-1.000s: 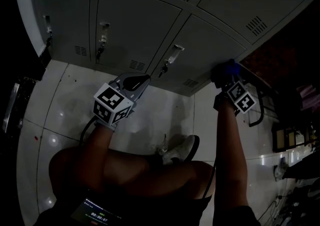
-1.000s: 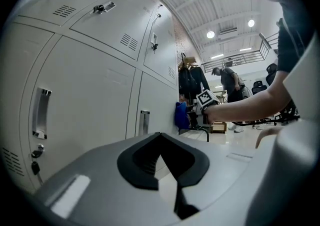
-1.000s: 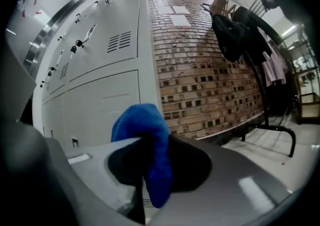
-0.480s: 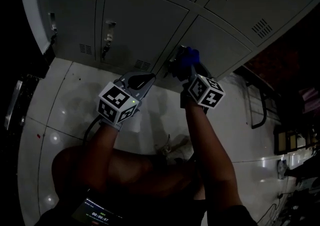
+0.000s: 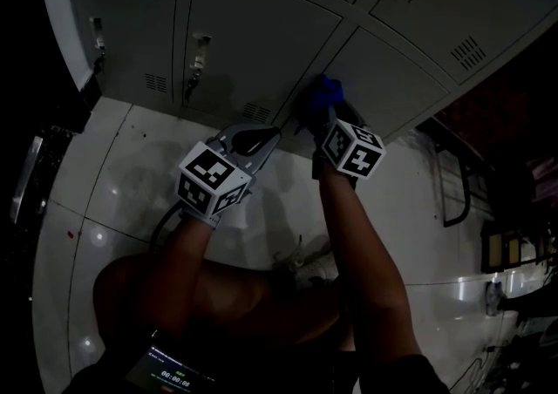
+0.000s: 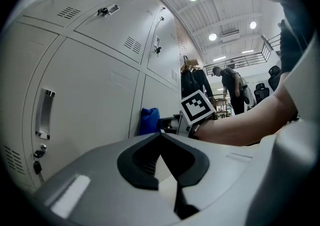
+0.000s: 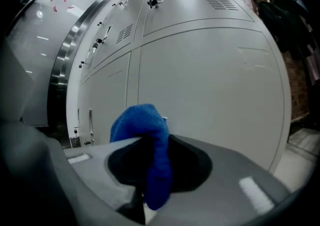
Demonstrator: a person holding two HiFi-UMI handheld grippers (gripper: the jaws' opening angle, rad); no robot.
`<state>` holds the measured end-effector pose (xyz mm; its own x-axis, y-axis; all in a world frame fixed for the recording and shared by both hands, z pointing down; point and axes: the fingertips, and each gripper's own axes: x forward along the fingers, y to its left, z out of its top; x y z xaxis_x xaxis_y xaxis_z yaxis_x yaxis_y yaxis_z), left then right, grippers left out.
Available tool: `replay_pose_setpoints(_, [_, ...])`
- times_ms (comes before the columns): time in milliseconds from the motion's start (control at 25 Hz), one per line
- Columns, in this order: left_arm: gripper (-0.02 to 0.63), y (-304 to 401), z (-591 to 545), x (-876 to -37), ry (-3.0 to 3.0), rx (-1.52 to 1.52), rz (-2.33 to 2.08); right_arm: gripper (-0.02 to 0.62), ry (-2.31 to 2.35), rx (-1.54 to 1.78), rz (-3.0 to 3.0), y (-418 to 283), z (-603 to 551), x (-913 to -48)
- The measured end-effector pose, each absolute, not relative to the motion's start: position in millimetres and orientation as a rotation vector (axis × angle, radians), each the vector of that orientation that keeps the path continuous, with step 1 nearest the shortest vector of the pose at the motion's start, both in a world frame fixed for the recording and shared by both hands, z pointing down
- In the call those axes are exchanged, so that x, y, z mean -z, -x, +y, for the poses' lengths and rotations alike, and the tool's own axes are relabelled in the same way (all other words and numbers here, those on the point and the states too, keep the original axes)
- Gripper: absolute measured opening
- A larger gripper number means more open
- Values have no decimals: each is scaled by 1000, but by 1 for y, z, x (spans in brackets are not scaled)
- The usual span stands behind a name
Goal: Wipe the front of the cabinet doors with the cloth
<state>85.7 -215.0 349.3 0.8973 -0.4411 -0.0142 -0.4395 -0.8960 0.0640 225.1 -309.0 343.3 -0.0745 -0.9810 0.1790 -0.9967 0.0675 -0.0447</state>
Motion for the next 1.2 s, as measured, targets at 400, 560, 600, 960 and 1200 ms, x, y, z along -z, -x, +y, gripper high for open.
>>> replay_pose_setpoints(400, [0,-92,-211,-359,-3022,-21,-682,77,-2158,-205,-2090,-309,-282,-350])
replay_pose_setpoints(560, [0,-95,-210,-359,-3032,-28,-673,77,-2227,-187,-2024,-346,-270,-352])
replay_pose_setpoints(600, [1,-96,-210,-359,-3034,-32,-671,77,-2245,-183,-2004,-355,-267,-352])
replay_pose_setpoints(960, [0,-100,-209,-364,-3041,-57,-656,77,-2390,-240,-1894,-428,-241,-357])
replay_pose_setpoints(1200, [0,-100,-211,-365,-3035,-60,-661,77,-2447,-250,-1816,-450,-232,-359])
